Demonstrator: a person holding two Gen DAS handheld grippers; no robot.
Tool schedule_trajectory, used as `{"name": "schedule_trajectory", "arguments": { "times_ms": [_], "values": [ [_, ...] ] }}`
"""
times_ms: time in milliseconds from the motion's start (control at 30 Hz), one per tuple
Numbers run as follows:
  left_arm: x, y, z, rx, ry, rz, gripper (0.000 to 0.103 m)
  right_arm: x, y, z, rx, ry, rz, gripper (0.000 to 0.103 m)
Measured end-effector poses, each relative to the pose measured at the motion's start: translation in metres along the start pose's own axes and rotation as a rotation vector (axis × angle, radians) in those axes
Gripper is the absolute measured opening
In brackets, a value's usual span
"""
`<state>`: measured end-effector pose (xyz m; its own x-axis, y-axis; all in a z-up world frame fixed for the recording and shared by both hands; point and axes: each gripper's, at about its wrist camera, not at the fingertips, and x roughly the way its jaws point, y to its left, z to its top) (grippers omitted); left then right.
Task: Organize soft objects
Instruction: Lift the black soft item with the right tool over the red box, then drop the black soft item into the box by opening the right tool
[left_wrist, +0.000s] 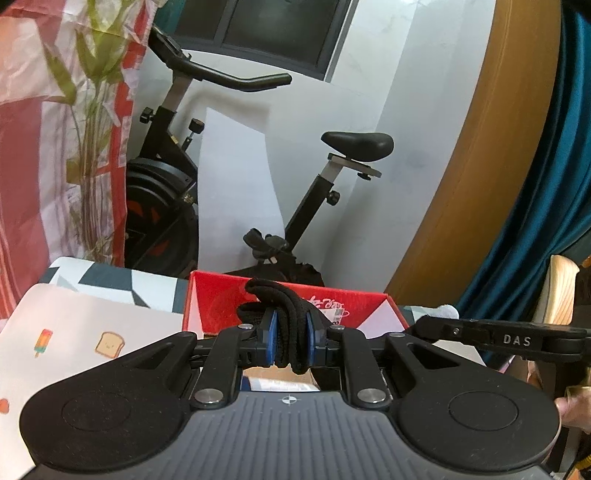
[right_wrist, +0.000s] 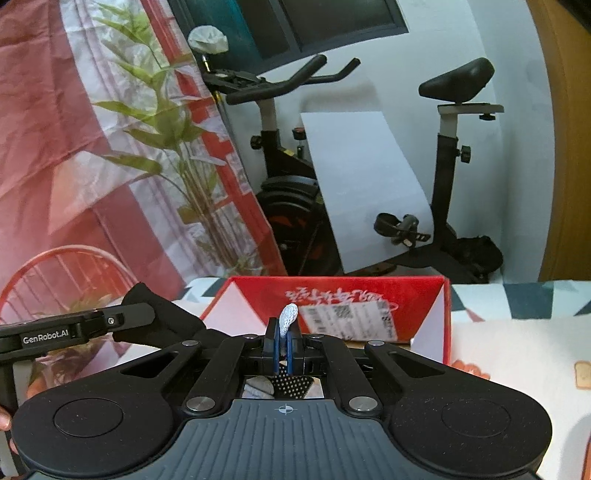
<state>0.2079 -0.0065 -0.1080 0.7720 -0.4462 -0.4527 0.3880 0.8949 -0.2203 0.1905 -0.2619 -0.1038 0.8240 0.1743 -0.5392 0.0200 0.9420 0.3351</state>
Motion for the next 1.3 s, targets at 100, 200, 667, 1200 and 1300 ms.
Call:
{"name": "schedule_trajectory", "arguments": {
  "times_ms": [100,200,667,1200,1300],
  "values": [
    [0.019,0.002,0.007,0.001,0.018,0.004,0.017,0.019,-0.005,0.009,-0.013,0.028,-0.024,0.003],
    [0.042,0.005,0.012,0.011,0.064,0.005,0.017,0.038,-0.010,0.013,-0.039,0.060,-0.053,0.003],
    [0.131,0.009,0.019,0.037,0.204,0.025,0.017,0.090,-0.048,0.004,0.022,0.139,-0.129,0.003],
    [0.160,0.019,0.017,0.130,0.254,0.115,0.055,0.105,-0.046,-0.009,0.013,0.190,-0.109,0.006],
    [0.160,0.014,0.020,0.152,0.247,0.122,0.056,0.100,-0.046,-0.010,0.014,0.184,-0.118,0.007]
  ]
}}
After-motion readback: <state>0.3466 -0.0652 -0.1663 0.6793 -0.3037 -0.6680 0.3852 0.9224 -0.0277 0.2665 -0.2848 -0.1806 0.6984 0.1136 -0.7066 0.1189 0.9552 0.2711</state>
